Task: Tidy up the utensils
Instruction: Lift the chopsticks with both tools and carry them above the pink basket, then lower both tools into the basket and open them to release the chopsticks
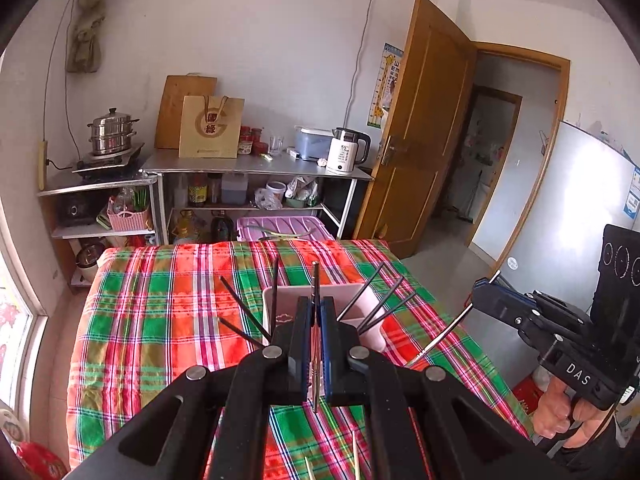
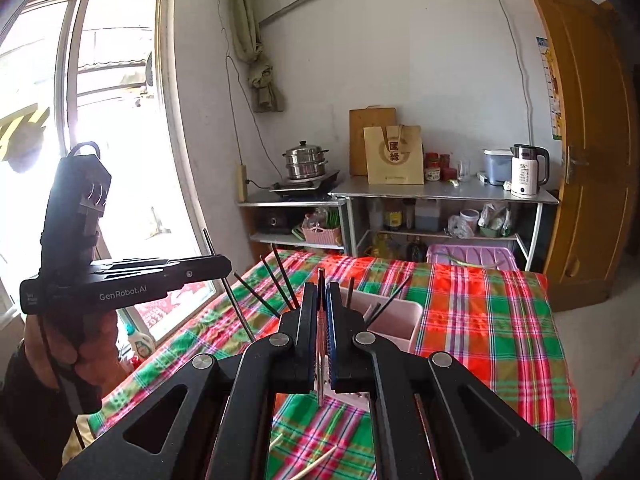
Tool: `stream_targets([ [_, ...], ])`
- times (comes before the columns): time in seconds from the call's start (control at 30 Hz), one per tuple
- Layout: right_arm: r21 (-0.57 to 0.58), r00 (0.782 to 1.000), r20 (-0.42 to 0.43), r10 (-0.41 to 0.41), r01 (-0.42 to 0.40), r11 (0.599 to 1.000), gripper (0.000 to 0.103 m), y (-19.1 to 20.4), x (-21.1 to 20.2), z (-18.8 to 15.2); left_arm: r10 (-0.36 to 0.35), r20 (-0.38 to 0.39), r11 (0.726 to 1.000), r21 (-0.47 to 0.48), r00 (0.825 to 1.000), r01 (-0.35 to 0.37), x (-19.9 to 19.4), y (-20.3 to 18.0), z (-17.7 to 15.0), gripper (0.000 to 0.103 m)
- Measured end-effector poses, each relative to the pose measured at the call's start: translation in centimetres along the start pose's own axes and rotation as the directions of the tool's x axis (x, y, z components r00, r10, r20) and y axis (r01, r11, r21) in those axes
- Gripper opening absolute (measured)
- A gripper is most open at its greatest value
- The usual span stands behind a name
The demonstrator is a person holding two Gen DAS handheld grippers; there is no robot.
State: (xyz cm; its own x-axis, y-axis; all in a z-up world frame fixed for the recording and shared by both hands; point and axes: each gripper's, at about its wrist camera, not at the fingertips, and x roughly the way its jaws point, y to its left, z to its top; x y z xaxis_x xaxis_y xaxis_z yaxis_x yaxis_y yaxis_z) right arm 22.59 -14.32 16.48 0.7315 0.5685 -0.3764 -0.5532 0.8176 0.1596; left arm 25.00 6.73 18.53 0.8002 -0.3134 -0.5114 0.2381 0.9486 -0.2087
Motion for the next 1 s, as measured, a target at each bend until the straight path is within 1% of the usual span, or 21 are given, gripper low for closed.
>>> stream_targets([
  [0.17,0.014,0.999,0.037,0.029,-0.030,0.999,0.004,0.2,0.8,2.0,0.012,0.019,1.000,0.001,1.000,-0.012,0.6,0.4,2.3,0.004],
  [0.4,0.033,0.998,0.059,0.031,-0.033,0.999,0.004,-0.4,3.2,3.5,0.006,0.033,1.000,-0.016,0.999,-0.006,2.0,1.5,3.7,0.004],
  [0.57,0.073,0.998,0.052,0.023,-0.027,0.997,0.004,-1.9,5.1,3.2,-0.008,0.027,0.999,-0.035,1.000,0.008,3.9,2.4,3.9,0.004],
  [0.73,0.116,0.999,0.032,0.016,-0.020,0.993,0.004,-3.5,6.9,2.5,-0.017,0.010,0.999,-0.051,1.000,0.018,6.1,3.1,3.0,0.004],
  [0.8,0.123,1.000,0.018,0.009,-0.011,0.992,0.004,-3.9,7.5,2.1,-0.027,0.033,0.998,-0.056,0.999,0.028,6.3,3.4,2.7,0.004],
  [0.87,0.130,1.000,0.002,0.005,-0.006,0.992,0.004,-4.4,8.1,1.8,-0.042,0.038,0.997,-0.062,0.998,0.044,6.5,3.4,2.7,0.004],
  [1.0,0.145,1.000,-0.022,0.003,0.000,0.989,0.004,-5.1,8.8,1.1,-0.045,0.046,0.998,-0.044,0.998,0.047,6.5,3.0,2.5,0.004],
])
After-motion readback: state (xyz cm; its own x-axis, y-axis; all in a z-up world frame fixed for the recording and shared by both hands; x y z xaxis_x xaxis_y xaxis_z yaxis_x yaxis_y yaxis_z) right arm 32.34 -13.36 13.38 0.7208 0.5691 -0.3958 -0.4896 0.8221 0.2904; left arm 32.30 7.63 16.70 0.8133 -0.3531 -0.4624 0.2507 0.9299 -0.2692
